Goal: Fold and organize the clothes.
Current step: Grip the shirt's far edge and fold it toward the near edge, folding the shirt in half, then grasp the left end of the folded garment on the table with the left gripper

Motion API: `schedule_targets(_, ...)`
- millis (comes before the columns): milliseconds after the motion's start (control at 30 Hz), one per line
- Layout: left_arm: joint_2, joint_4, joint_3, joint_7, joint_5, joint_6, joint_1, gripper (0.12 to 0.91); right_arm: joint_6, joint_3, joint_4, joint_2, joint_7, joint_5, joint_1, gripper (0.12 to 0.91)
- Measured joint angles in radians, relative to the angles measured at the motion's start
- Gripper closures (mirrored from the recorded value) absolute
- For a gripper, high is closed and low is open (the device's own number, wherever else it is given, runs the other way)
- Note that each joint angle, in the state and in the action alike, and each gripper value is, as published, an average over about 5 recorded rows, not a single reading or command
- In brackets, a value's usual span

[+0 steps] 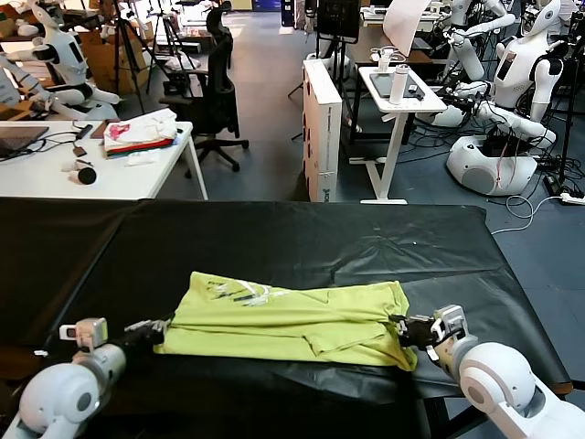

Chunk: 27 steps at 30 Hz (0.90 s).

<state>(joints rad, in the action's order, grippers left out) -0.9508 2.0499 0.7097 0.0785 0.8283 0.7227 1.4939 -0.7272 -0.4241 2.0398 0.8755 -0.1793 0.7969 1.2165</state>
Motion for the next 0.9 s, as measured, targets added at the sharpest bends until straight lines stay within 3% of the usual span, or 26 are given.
schedule_targets(67, -0.005, 0.017, 0.015, 0.009, -0.003, 0.009, 0.012, 0.782, 0.01, 0.007, -0.026, 0.022, 0.001, -0.006, -0.014, 0.481)
schedule_targets(133, -0.014, 0.04, 0.035, 0.016, -0.002, 0.014, 0.029, 0.656, 0.019, 0.012, -0.049, 0.041, 0.002, -0.008, -0.028, 0.348)
schedule_targets(267, -0.026, 0.084, 0.083, 0.019, -0.001, 0.014, 0.065, 0.41, 0.032, 0.013, -0.083, 0.063, 0.002, -0.008, -0.052, 0.162)
schedule_targets(367, -0.029, 0.098, 0.113, 0.021, 0.0, 0.014, 0.075, 0.233, 0.042, 0.011, -0.104, 0.076, 0.002, -0.009, -0.064, 0.124)
schedule_targets(433, -0.031, 0.098, 0.123, 0.027, 0.004, 0.014, 0.069, 0.16, 0.048, 0.01, -0.117, 0.084, 0.001, -0.011, -0.07, 0.12)
schedule_targets(533, -0.041, 0.082, 0.115, 0.034, 0.009, 0.001, 0.039, 0.128, 0.053, 0.012, -0.132, 0.096, 0.0, -0.019, -0.077, 0.118)
schedule_targets(900, -0.084, -0.089, -0.015, 0.035, -0.014, -0.052, -0.204, 0.123, 0.056, 0.021, -0.155, 0.127, 0.0, -0.038, -0.079, 0.118)
